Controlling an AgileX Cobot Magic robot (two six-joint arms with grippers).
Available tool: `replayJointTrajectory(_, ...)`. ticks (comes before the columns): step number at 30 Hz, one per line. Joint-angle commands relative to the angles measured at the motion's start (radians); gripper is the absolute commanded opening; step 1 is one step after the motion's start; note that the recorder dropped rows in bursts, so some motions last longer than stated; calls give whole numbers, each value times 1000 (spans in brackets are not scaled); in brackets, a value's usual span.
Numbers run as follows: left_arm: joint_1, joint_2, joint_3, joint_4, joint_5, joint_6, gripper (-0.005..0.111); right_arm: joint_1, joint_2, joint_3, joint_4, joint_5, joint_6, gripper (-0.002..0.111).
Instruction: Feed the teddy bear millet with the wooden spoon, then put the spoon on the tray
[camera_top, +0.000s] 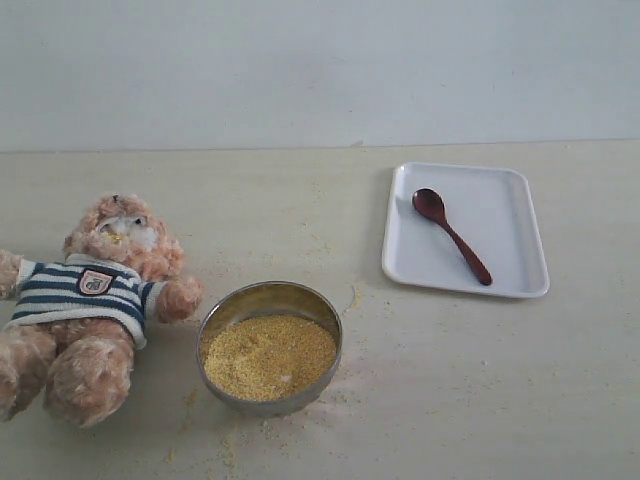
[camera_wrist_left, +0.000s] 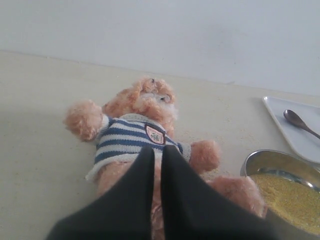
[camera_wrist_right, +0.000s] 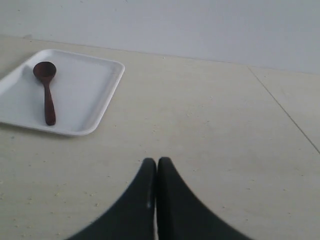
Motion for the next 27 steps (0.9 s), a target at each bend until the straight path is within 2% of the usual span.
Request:
replayJointTrajectory(1, -3, -3, 4, -7, -3, -8, 5, -4, -5, -1, -6, -4, 3, 0)
replayJointTrajectory(8, -3, -3, 4, -7, -3, -8, 5, -4, -5, -1, -6, -4, 3, 0)
replayJointTrajectory(10, -1, -3, 4, 124, -3, -33, 5, -4, -5, -1, -6, -4, 3, 0)
replayJointTrajectory(12, 13, -3, 4, 387, 6, -185, 5, -4, -5, -1, -6, -4, 3, 0)
replayJointTrajectory(14, 15, -3, 4, 473, 16, -328, 5, -4, -5, -1, -6, -4, 3, 0)
replayJointTrajectory(16, 15, -3, 4, 503, 16, -388, 5, -4, -5, -1, -6, -4, 3, 0)
replayJointTrajectory(27, 15, -3, 4, 507, 27, -370, 5, -4, -5, -1, -6, -4, 3, 0)
